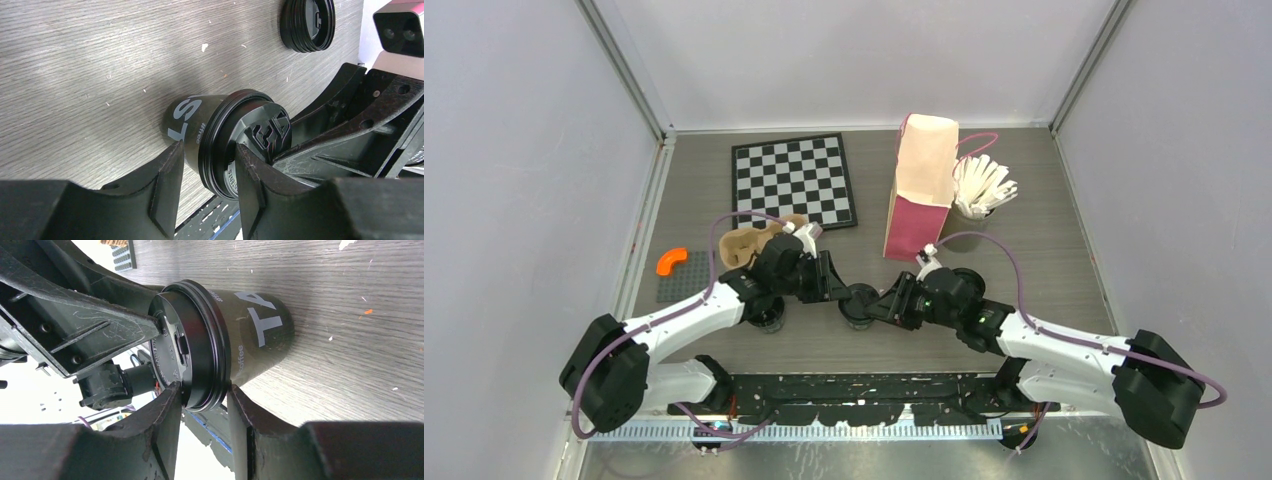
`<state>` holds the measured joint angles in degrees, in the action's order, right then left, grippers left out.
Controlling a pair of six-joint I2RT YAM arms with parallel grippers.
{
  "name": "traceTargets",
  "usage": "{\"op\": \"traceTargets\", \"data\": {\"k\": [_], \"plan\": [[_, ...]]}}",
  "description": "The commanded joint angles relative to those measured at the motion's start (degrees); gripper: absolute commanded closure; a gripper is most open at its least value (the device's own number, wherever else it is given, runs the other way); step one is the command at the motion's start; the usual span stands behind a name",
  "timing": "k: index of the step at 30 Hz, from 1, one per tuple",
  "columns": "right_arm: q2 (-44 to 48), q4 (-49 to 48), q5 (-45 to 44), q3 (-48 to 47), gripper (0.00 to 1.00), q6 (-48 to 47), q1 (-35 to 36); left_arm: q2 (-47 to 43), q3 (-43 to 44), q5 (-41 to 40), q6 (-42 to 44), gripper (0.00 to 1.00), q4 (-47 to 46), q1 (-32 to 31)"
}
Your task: Pack the takeout coffee
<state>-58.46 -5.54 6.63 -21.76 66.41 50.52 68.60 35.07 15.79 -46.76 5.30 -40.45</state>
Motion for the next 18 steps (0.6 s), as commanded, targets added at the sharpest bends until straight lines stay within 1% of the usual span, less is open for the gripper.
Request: {"op": "traceTargets", "data": {"k": [1,7,14,18], "plan": [[-0.7,0.1,-4.1,3.8,0.65,0.1,0.3,1.5,-2.4,-1.7,0.6,0.58,2.8,-0.2],[-2.1,0.1,-6.5,5.6,0.7,1.1,0.3,0.9,-2.7,-1.7,0.2,0.58,2.7,-0.2],[-4.0,-6.7,-6.5,12.2,0.74,4.7,0.2,0.1,-4.0,-2.0,0.1,0.59,2.8,-0.2],[-3.5,-4.3,-8.8,12.8,0.74,4.5,0.3,0.0,-4.4,-2.0,0.0,0.59,3.0,-0.2]]}}
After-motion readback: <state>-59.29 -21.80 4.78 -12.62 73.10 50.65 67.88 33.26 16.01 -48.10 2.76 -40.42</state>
